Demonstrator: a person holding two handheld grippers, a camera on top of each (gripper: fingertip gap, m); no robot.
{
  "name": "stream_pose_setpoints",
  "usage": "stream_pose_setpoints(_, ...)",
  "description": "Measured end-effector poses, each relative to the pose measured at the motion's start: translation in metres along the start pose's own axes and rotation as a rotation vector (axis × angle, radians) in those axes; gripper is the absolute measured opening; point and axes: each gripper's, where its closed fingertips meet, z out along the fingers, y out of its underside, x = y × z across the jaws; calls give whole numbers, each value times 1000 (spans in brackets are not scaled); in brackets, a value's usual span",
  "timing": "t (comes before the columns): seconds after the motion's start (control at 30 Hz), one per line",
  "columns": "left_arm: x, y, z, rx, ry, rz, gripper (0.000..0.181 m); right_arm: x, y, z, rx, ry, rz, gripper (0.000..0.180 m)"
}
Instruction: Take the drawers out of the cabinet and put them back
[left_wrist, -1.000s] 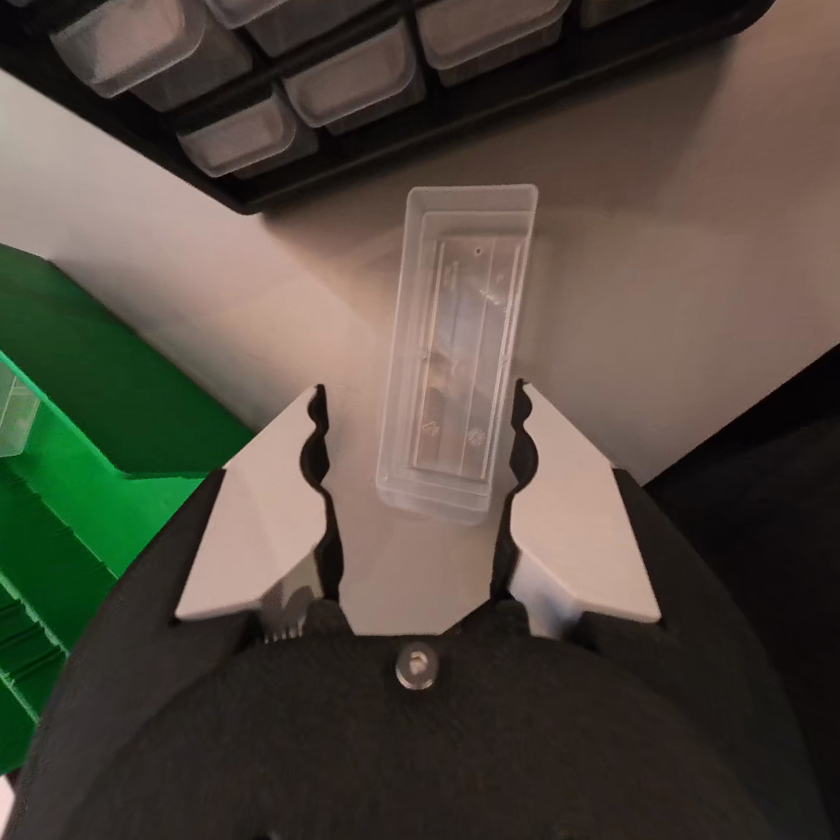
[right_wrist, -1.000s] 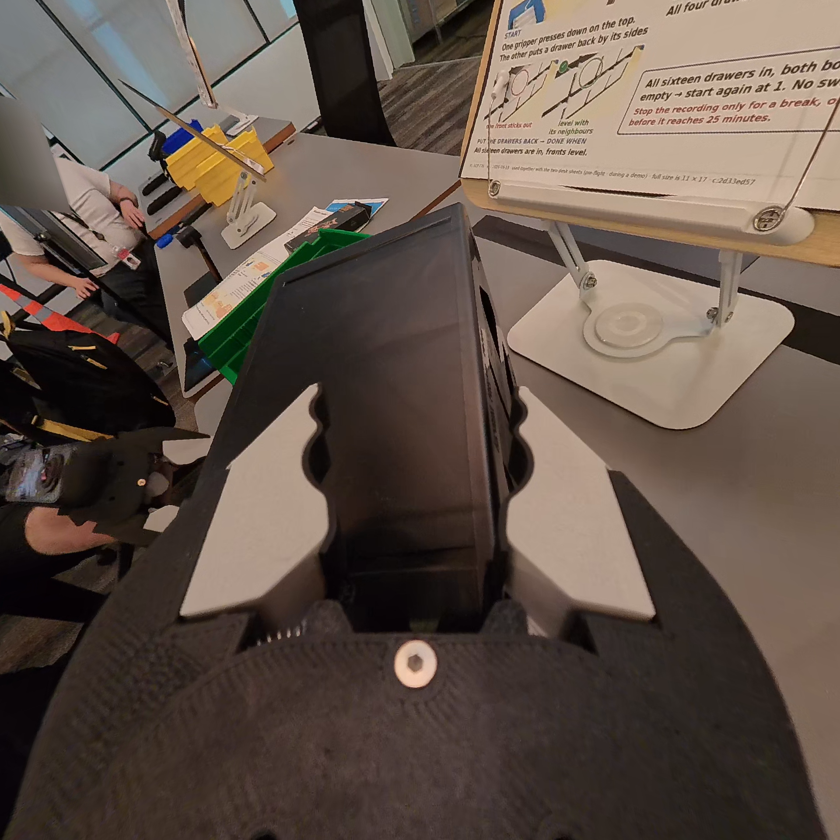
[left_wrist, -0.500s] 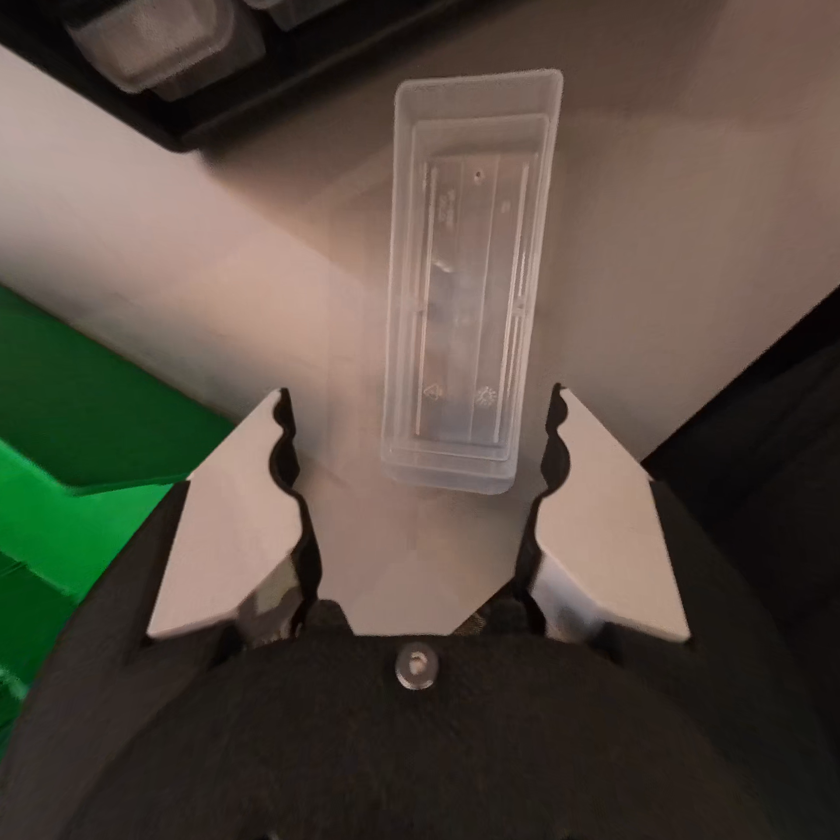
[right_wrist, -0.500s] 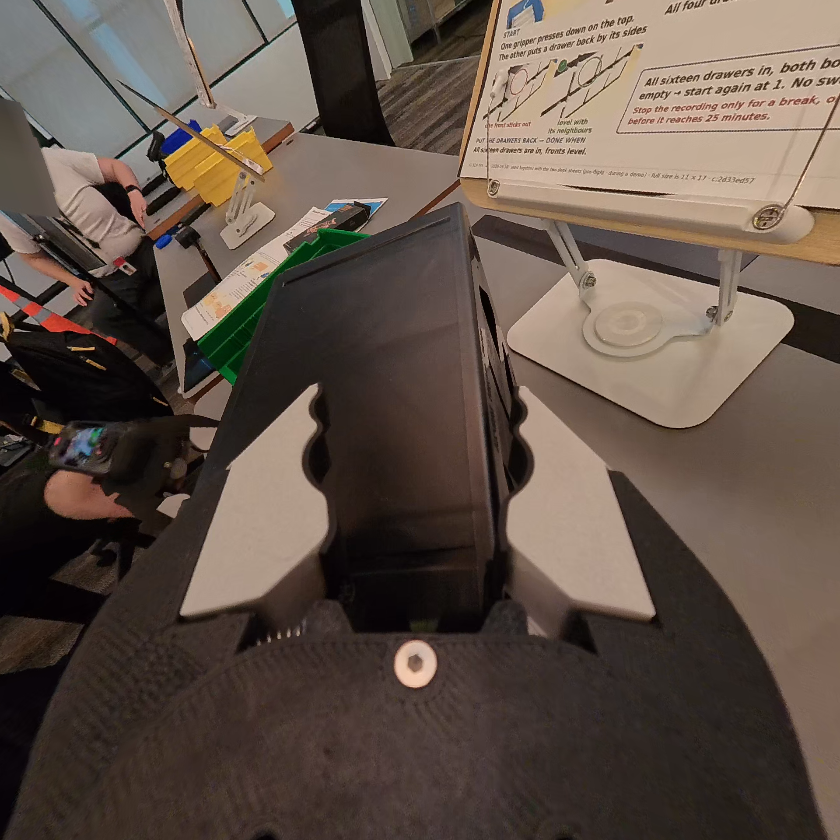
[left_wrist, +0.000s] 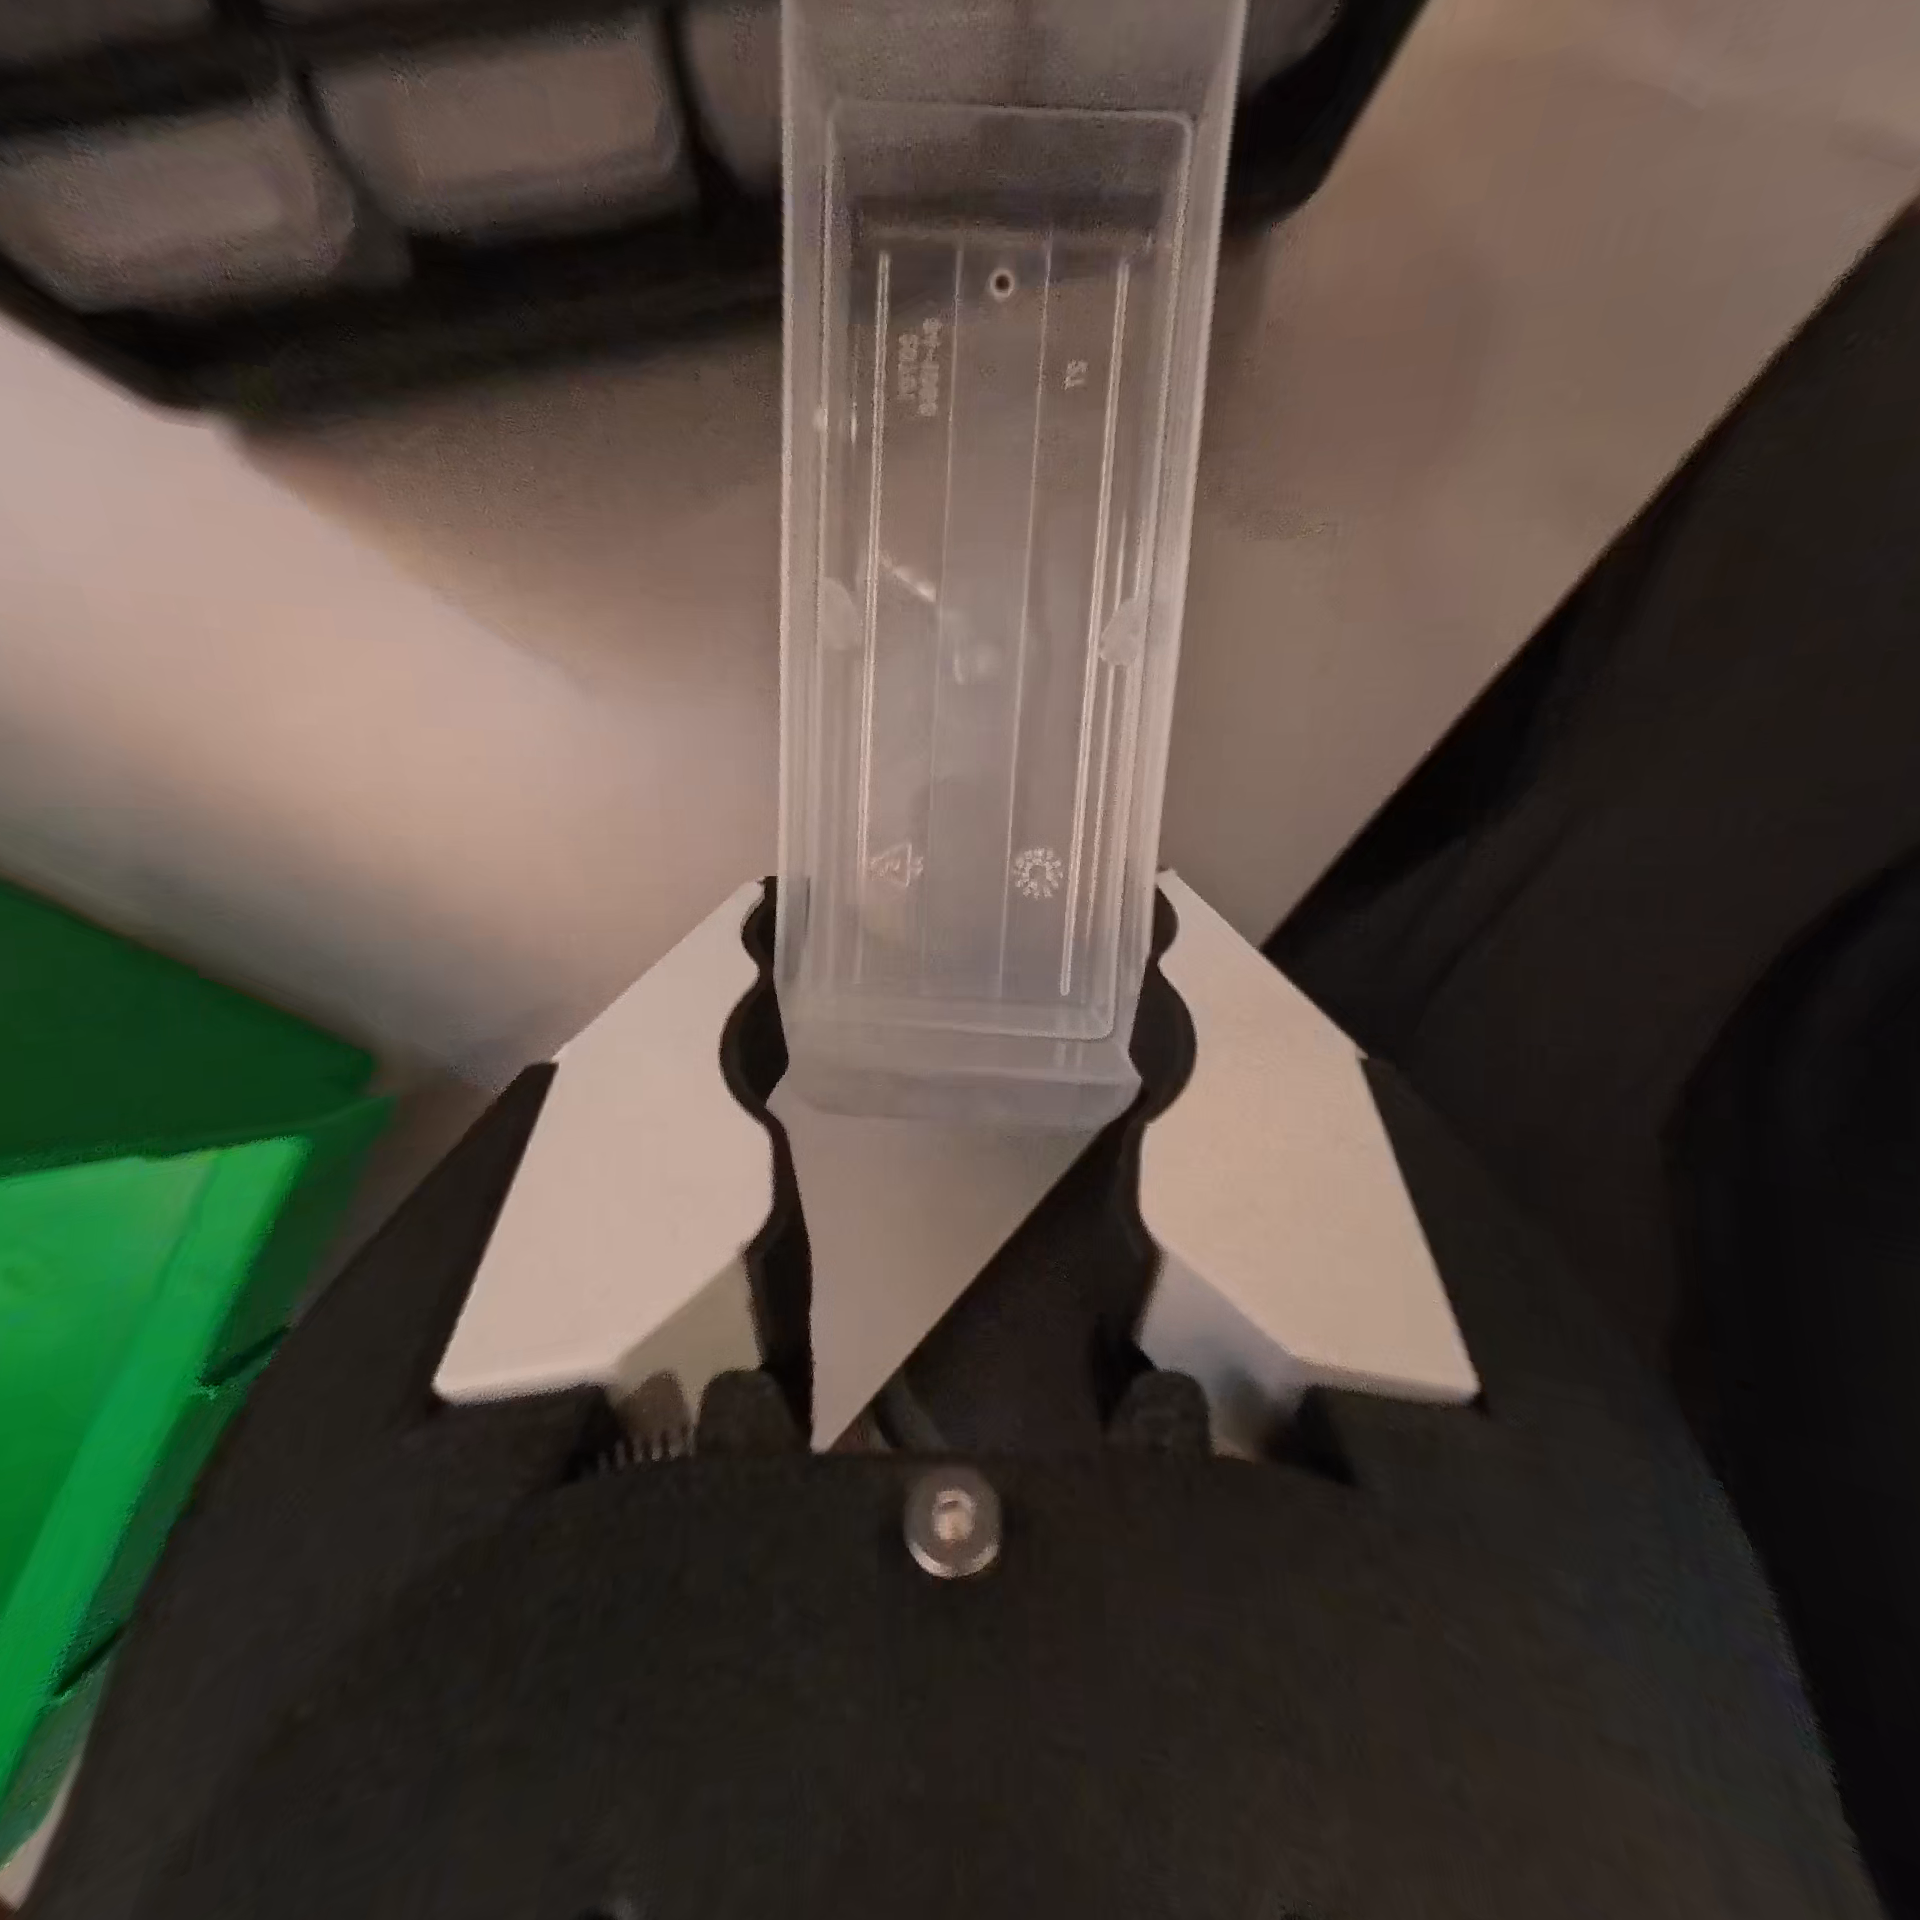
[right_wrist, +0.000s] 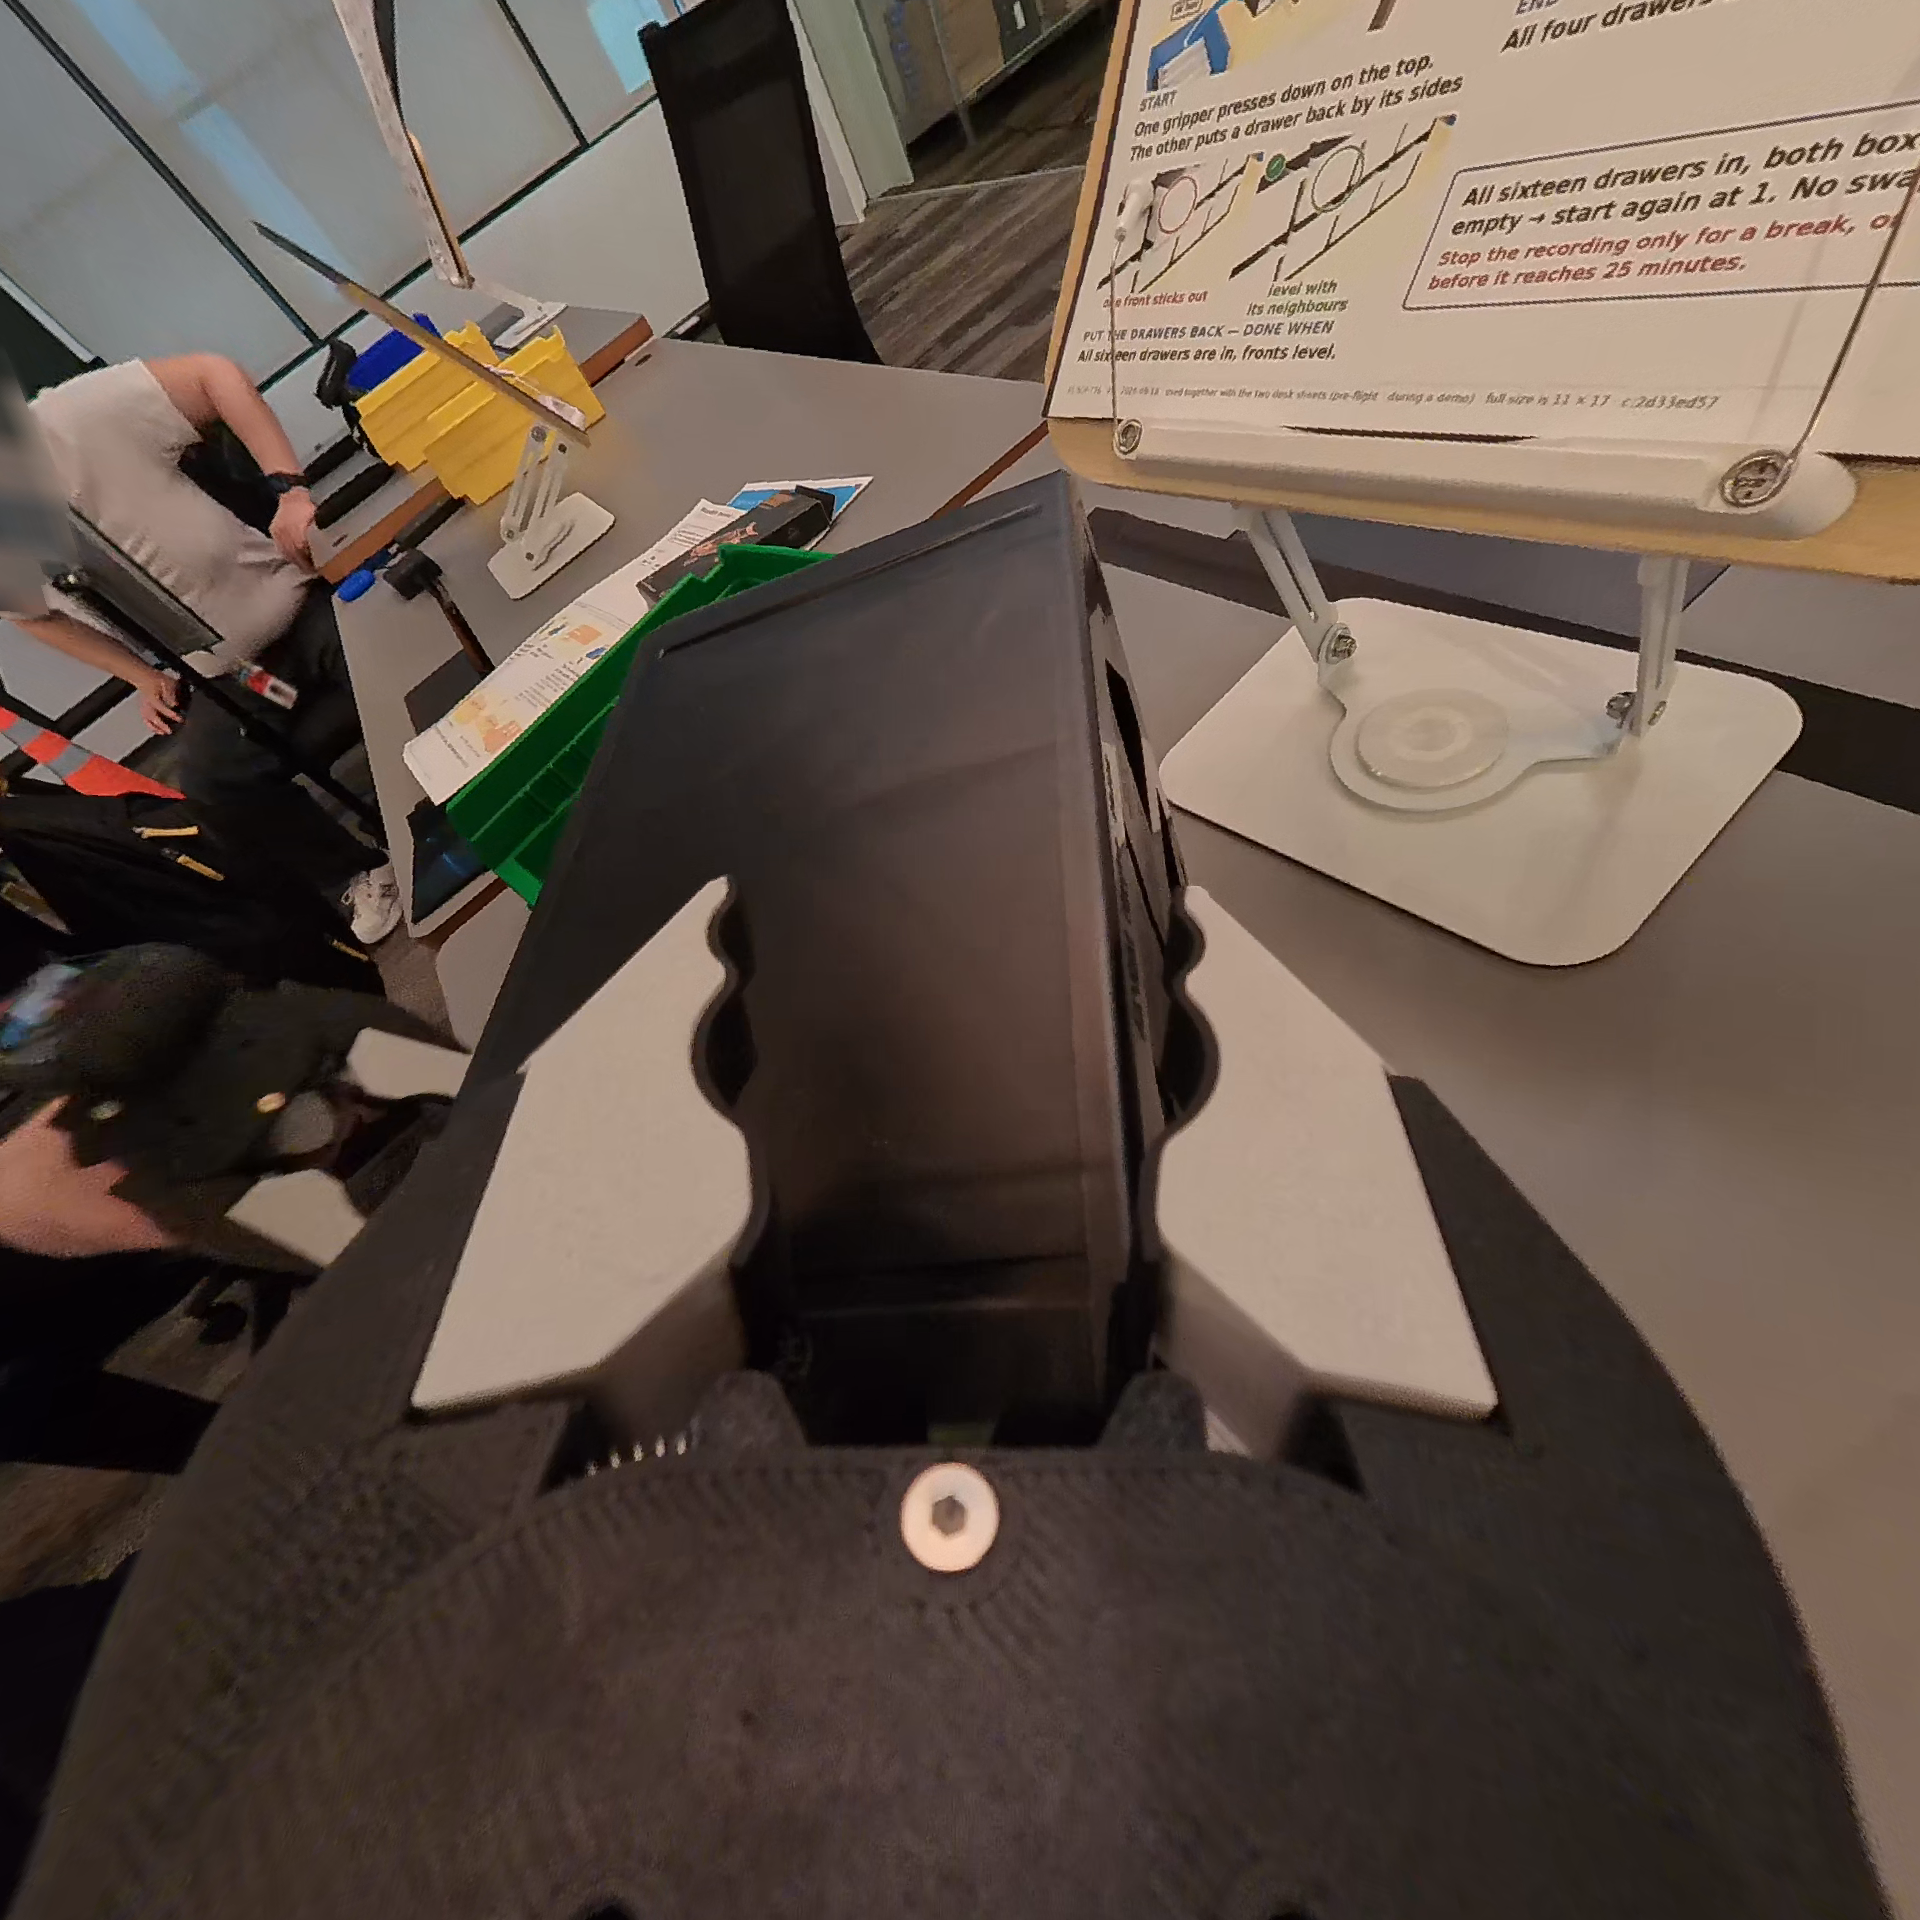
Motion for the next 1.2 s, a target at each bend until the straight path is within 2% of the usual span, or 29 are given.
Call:
stream_pose_setpoints(0.1,23,-25,-21,28,12,53,66,-1,1,-1,10,12,6,78)
stream_pose_setpoints(0.23,39,-42,-31,-20,113,30,66,-2,1,-1,13,14,6,78)
stream_pose_setpoints(0.43,25,-54,-31,-143,96,42,65,-2,0,-1,19,13,6,79)
stream_pose_setpoints(0.63,26,-64,-41,-151,42,61,65,-2,0,-2,23,10,4,78)
stream_pose_setpoints(0.73,27,-80,-46,-51,10,9,65,-2,0,-1,25,9,4,78)
stream_pose_setpoints(0.93,41,-92,-20,137,-56,-105,65,-2,0,-2,29,9,3,78)
stream_pose_setpoints(1.17,45,-137,-7,287,-94,-46,64,-2,-1,-2,34,8,1,78)
stream_pose_setpoints(1.2,44,-139,-5,288,-111,-18,68,-2,-1,-2,34,8,0,78)
